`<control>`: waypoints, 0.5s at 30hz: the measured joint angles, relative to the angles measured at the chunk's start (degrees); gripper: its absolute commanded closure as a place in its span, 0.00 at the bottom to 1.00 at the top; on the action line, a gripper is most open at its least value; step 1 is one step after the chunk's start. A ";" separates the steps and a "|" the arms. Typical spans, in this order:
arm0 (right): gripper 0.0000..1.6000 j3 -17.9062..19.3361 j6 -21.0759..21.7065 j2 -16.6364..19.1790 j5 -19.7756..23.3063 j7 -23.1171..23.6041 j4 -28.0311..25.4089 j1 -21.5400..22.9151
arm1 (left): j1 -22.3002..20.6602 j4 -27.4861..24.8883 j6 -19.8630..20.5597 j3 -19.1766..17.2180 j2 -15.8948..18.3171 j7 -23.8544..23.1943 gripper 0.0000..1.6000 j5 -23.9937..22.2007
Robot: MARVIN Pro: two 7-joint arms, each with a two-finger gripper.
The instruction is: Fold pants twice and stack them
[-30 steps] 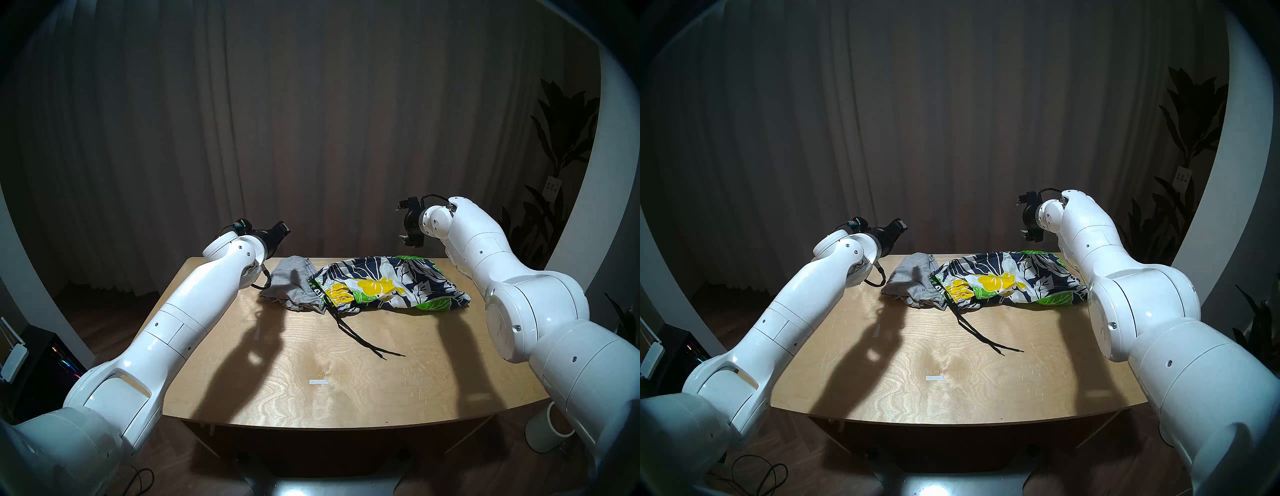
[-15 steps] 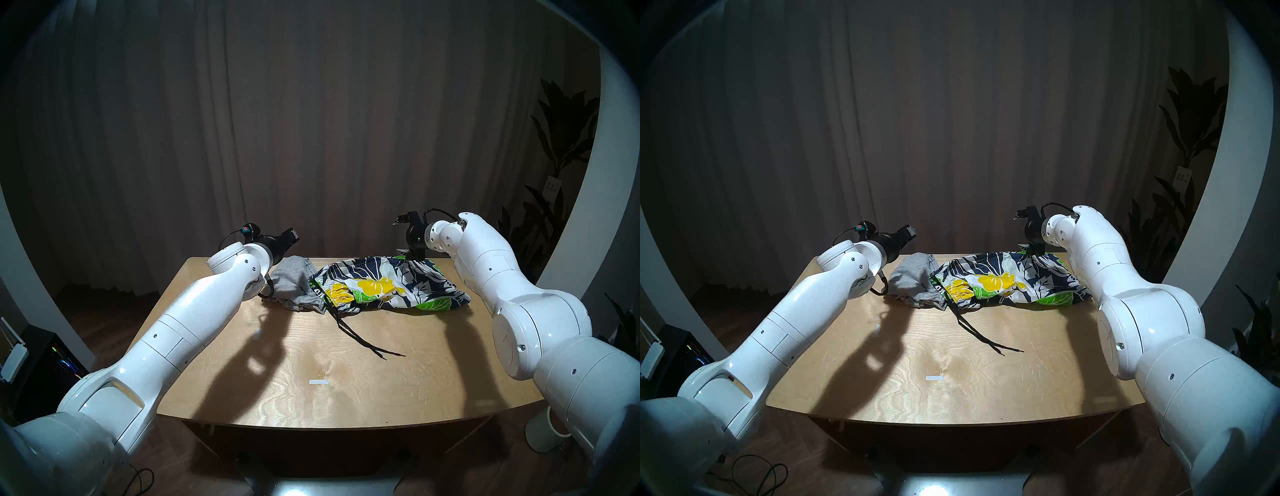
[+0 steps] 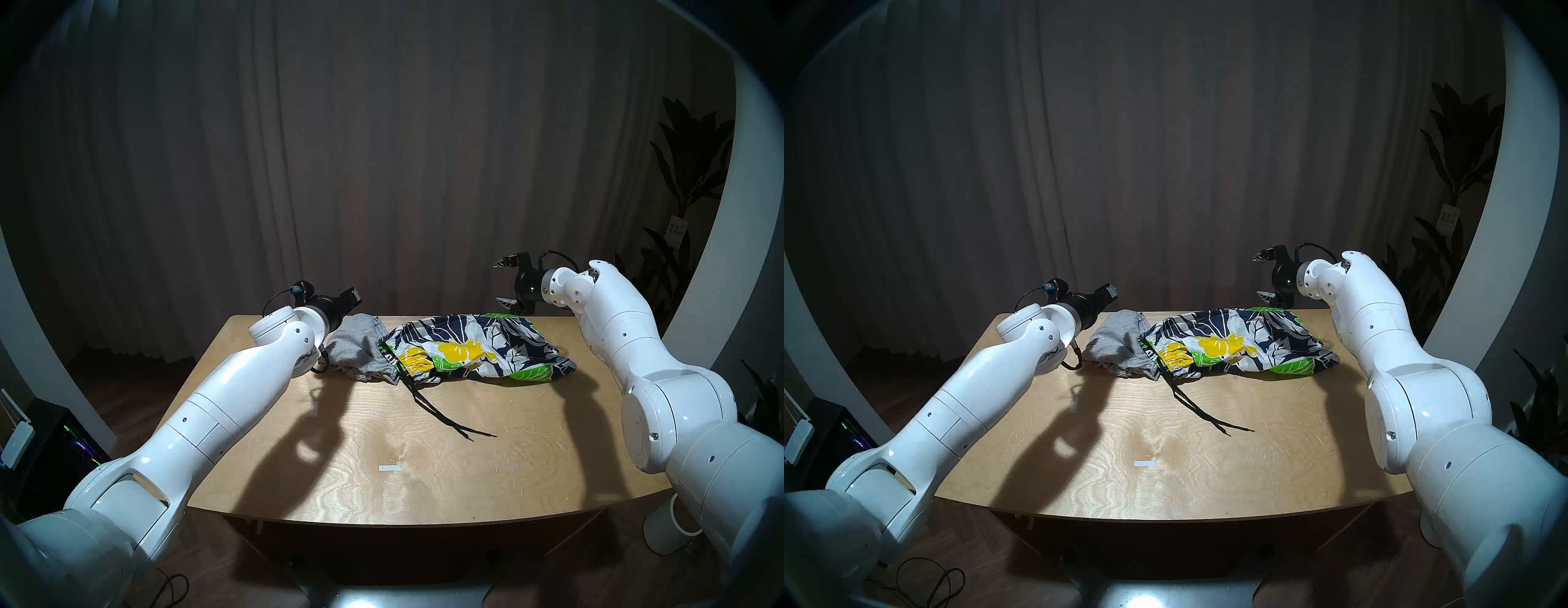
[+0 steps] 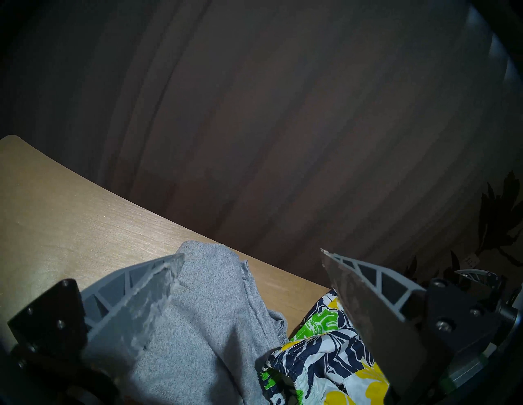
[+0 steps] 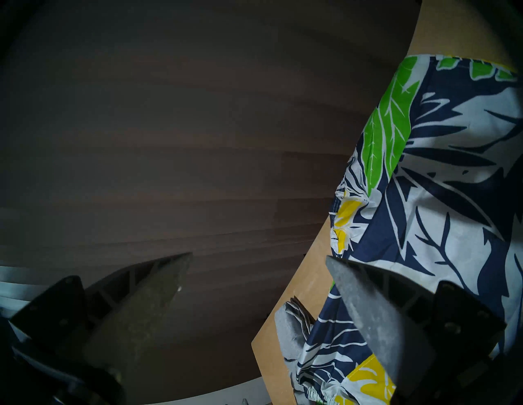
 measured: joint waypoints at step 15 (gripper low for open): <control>0.00 1.56 4.72 2.63 1.81 0.07 -2.90 -5.64 | 1.24 0.00 -0.52 -0.03 1.36 -0.54 0.00 0.65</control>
